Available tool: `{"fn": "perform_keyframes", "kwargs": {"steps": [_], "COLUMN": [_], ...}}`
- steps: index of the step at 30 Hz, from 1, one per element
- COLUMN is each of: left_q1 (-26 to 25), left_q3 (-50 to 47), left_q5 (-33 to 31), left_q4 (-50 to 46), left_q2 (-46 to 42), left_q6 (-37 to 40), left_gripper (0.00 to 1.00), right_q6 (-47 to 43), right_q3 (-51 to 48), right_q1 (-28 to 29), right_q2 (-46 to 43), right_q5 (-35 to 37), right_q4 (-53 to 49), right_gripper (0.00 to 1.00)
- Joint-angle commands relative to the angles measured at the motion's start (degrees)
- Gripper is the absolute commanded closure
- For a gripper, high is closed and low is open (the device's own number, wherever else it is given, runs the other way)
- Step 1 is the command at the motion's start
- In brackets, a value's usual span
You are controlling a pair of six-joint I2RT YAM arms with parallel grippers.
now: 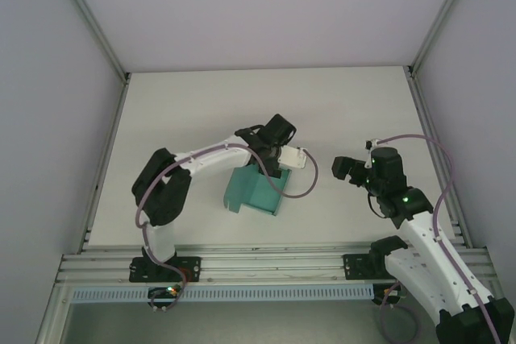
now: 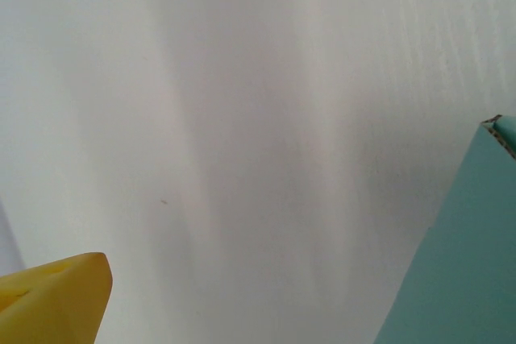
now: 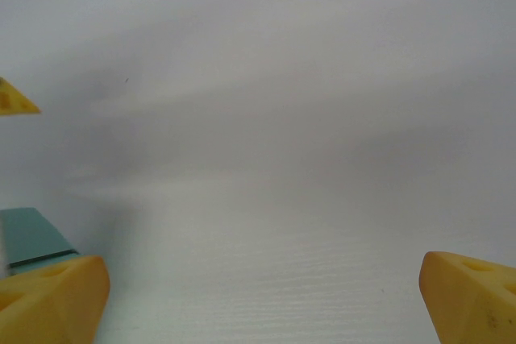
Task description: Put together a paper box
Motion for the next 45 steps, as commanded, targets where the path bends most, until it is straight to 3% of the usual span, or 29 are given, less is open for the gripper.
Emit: {"fn": "perform_keyframes", "kwargs": {"steps": [1, 10, 18, 24, 29, 33, 36, 40, 42, 45], "left_q1": [-0.4, -0.5, -0.4, 1.7, 3.7, 7.9, 11.7, 18.4, 23.5, 28.3], "left_q3": [1.1, 8.1, 13.8, 14.0, 12.1, 10.3, 6.2, -3.7, -11.1, -24.8], "left_q5": [2.1, 8.6, 9.2, 18.3, 25.1, 27.7, 17.0, 3.3, 3.9, 5.1], "left_q4": [-3.5, -16.2, -23.1, -21.1, -13.5, -3.4, 6.9, 11.9, 12.2, 16.5], "left_q2": [-1.0, 5.6, 10.9, 4.4, -4.7, -12.7, -19.1, -28.3, -33.0, -38.3], "left_q6": [1.7, 3.3, 2.2, -1.3, -6.9, -17.9, -30.5, -51.6, -63.7, -74.7], "left_gripper": [0.00, 0.00, 0.00, 0.00, 0.00, 0.00, 0.00, 0.00, 0.00, 0.00], "right_q6": [-1.1, -1.7, -2.7, -3.7, -5.9, -10.5, -13.7, -21.8, -27.3, -31.1], "right_q3": [0.4, 1.1, 1.2, 1.7, 2.5, 3.6, 6.1, 11.8, 17.3, 26.0], "right_q1": [-0.3, -0.3, -0.7, -1.1, -1.3, -1.2, 0.0, 7.2, 10.4, 13.1], "right_q2": [1.0, 2.5, 2.8, 4.6, 6.3, 9.2, 15.5, 27.5, 35.6, 47.8], "right_q5": [-2.8, -3.7, -3.9, -4.3, -7.1, -13.0, -18.2, -18.1, -21.1, -23.3], "right_q4": [1.9, 1.4, 1.5, 2.6, 5.1, 9.8, 13.1, 16.2, 13.9, 10.2], "right_gripper": [0.00, 0.00, 0.00, 0.00, 0.00, 0.00, 0.00, 0.00, 0.01, 0.07]}}
